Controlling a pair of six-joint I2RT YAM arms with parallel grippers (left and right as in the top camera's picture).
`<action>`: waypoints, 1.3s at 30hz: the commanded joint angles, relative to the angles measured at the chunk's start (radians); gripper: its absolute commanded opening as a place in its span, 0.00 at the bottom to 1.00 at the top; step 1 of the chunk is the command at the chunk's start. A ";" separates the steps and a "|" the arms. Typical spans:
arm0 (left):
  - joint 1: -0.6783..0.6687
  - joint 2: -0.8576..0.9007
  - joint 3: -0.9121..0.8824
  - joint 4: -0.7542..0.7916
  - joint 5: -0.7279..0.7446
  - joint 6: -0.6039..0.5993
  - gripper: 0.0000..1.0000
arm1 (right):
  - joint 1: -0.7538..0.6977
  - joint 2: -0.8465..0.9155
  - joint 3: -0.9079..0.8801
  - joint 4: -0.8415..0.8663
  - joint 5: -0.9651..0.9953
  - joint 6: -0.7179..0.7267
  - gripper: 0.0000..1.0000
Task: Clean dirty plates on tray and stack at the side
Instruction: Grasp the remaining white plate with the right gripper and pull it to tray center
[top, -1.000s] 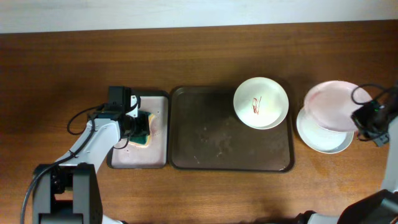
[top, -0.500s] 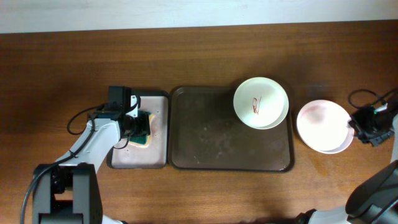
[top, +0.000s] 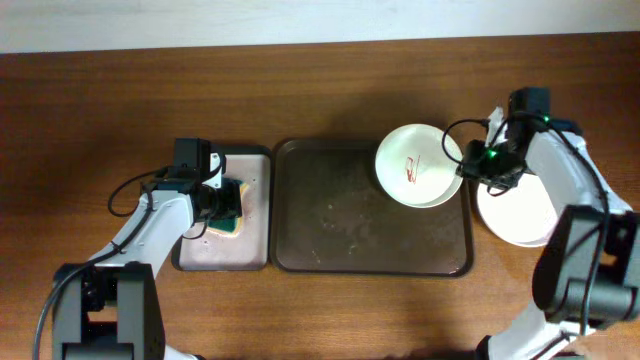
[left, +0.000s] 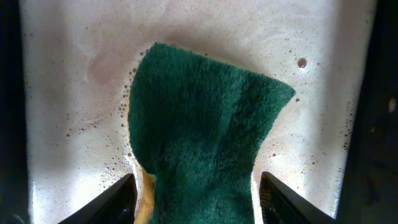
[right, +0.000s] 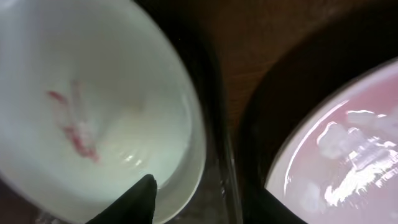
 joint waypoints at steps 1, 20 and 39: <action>-0.002 0.012 0.014 0.000 0.003 0.002 0.61 | 0.010 0.063 -0.004 0.030 -0.001 0.038 0.40; -0.002 0.012 0.014 0.002 0.003 0.002 0.62 | 0.078 0.105 -0.004 -0.071 -0.054 0.045 0.04; -0.002 0.012 0.014 0.003 0.004 0.002 0.63 | 0.260 0.105 -0.010 -0.042 -0.048 0.056 0.21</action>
